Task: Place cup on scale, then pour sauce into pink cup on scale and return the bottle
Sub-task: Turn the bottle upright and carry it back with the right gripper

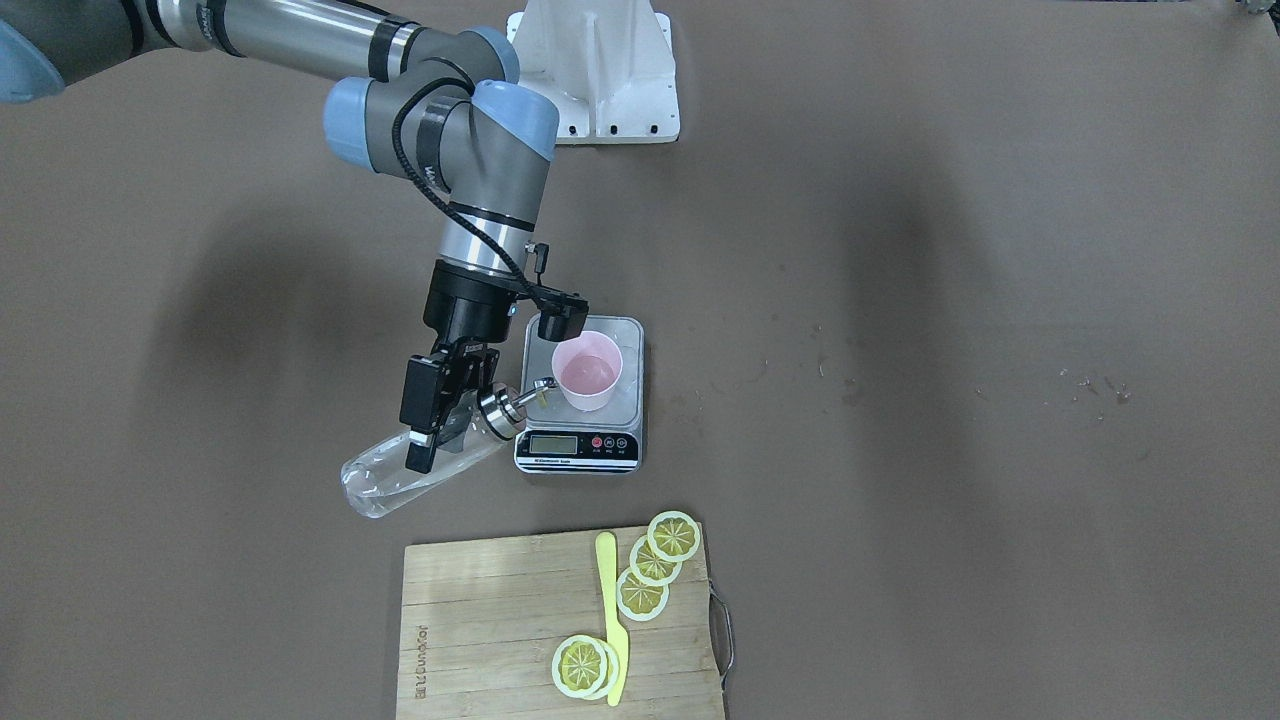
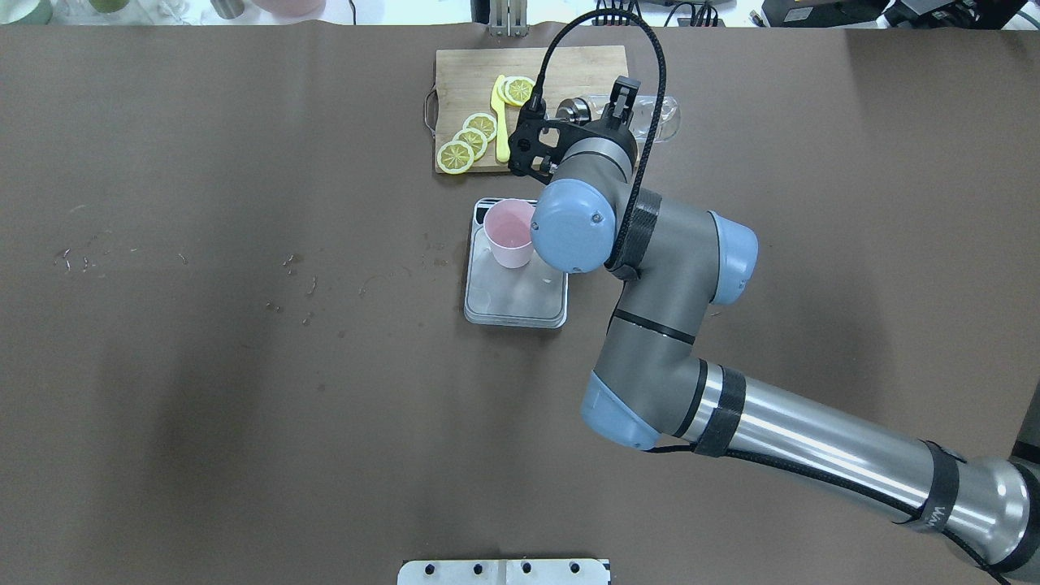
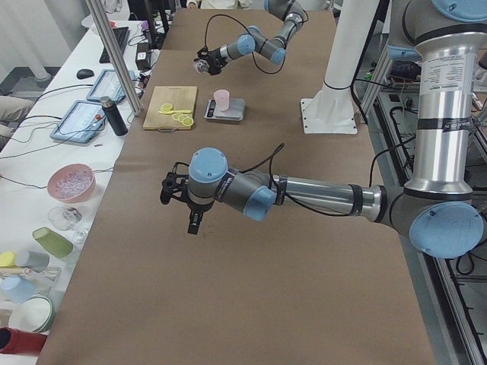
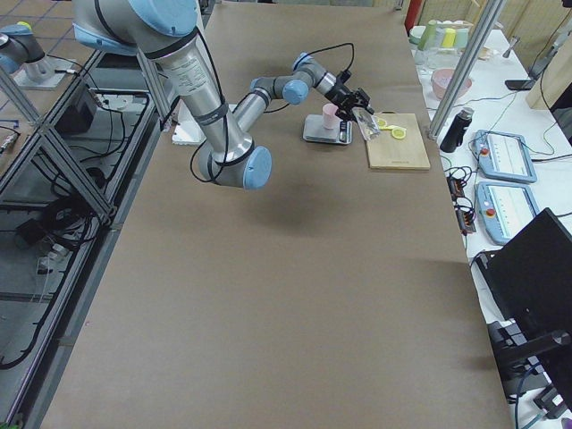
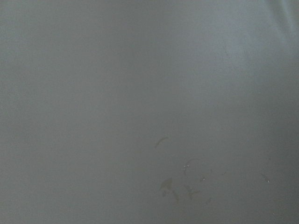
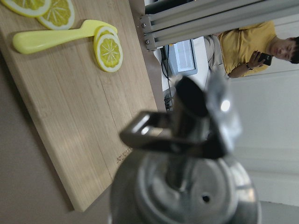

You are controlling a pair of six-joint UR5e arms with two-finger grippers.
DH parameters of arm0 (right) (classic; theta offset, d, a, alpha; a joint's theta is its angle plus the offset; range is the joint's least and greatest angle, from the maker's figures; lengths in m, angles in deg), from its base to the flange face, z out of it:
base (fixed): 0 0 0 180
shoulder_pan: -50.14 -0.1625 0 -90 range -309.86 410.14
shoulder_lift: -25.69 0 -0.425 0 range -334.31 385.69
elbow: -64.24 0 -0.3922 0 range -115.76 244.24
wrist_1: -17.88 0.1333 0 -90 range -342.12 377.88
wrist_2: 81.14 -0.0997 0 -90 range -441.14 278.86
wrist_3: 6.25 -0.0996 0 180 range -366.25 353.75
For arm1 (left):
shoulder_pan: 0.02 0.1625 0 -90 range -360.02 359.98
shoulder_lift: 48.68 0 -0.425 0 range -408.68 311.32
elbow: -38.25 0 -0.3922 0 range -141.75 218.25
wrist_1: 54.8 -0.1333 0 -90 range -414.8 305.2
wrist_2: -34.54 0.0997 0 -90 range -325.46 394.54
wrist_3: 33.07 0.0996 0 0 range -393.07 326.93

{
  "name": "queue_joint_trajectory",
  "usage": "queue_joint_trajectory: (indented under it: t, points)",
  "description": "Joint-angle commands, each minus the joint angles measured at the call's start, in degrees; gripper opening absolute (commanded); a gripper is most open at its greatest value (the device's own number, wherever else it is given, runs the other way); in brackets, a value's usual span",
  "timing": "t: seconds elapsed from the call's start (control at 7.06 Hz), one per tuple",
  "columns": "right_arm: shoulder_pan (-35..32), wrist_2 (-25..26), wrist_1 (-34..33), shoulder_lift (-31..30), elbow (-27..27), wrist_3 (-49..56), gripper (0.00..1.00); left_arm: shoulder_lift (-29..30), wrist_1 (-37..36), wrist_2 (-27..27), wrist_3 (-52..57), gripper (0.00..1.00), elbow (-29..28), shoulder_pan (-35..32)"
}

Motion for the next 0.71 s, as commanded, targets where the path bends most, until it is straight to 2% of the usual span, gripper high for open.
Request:
queue_joint_trajectory:
  t: [0.0, 0.42, 0.57]
  points:
    - [-4.4, -10.0, 9.5, -4.8, 0.2, -3.6, 0.00, 0.0, 0.1, -0.2, 0.1, 0.97, 0.0, -0.8]
    - [-14.3, -24.5, 11.4, -7.7, 0.2, -3.5, 0.00, 0.1, 0.9, -0.3, 0.0, 0.97, -0.2, -1.6]
    - [-16.0, -27.0, 14.0, -9.6, 0.0, -3.4, 0.00, 0.1, 1.6, -0.3, 0.0, 0.97, -0.2, -1.7]
